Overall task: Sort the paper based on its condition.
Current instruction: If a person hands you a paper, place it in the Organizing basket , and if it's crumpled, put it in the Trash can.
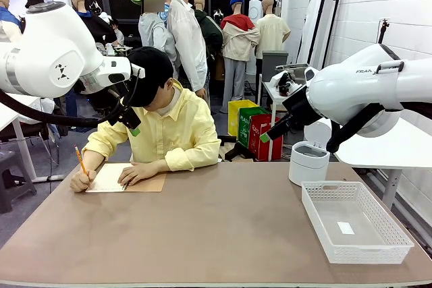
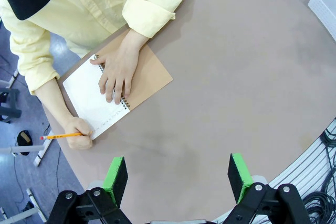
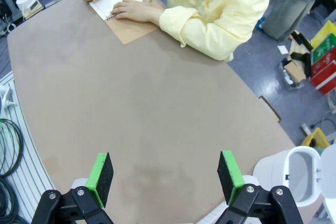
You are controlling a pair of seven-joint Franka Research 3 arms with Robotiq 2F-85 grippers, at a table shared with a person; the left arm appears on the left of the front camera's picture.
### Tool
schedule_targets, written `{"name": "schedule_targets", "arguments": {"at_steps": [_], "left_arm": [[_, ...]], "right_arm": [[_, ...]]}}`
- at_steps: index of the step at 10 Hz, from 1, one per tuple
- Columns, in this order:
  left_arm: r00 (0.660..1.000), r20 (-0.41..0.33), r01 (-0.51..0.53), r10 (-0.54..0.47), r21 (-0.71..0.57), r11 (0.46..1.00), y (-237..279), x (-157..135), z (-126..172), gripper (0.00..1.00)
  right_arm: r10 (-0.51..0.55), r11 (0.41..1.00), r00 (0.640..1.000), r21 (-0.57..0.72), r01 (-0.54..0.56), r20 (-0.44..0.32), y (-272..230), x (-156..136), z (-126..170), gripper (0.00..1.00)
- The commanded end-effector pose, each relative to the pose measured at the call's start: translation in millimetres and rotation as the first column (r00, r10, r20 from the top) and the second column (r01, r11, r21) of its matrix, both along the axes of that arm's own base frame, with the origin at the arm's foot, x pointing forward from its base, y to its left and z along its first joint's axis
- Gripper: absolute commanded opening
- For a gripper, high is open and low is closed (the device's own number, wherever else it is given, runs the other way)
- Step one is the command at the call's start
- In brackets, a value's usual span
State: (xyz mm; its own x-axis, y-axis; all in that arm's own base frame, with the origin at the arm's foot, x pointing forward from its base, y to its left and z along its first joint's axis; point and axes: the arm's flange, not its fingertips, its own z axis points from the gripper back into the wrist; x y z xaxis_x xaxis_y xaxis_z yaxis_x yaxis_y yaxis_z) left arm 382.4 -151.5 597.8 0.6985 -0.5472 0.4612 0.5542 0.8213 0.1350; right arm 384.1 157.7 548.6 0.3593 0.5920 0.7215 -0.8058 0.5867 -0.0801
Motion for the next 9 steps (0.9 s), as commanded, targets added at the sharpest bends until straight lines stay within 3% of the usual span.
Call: {"name": "schedule_targets", "arguments": {"at_steps": [1,9], "left_arm": [[1.0,0.005,0.0,0.0,0.002,1.0,1.1,0.1,2.1,1.0],[1.0,0.005,0.0,0.0,0.002,1.0,1.1,0.1,2.1,1.0]], "right_arm": [[0.007,1.0,1.0,0.008,-0.007,-0.009,-0.1,0.4,-0.1,1.0],[0.007,1.0,1.0,0.008,-0.007,-0.009,-0.1,0.4,-0.1,1.0]]}}
